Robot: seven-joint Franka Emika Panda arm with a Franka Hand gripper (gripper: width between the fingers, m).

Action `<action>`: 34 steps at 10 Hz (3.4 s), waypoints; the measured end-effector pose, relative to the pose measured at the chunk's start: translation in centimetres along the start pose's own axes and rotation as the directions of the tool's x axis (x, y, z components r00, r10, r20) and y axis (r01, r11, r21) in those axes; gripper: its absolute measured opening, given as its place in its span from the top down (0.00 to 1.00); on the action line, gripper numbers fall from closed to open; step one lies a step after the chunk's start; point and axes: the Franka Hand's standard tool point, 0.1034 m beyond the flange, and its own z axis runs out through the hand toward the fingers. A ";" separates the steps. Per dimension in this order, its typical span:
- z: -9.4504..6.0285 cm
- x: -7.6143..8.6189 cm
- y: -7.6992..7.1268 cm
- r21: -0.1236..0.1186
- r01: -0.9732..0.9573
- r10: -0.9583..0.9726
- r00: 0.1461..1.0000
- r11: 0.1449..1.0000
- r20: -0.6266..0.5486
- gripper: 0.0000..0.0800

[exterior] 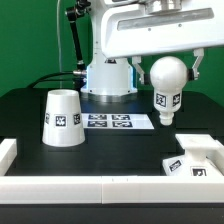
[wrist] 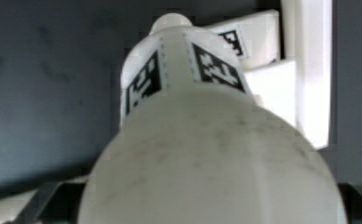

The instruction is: Assemble lamp

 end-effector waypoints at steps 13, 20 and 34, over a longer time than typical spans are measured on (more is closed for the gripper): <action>1.0 2.1 -5.4 0.029 0.129 -0.124 0.983 0.991 -0.134 0.28; 2.2 2.1 -4.3 0.011 0.171 -0.167 0.975 0.985 -0.148 0.28; 3.4 0.4 -4.6 0.007 0.194 -0.188 0.958 0.981 -0.216 0.16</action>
Offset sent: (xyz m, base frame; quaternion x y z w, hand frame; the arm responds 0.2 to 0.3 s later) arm 0.0410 0.0106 0.0283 -0.0604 0.0763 -0.1307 0.9866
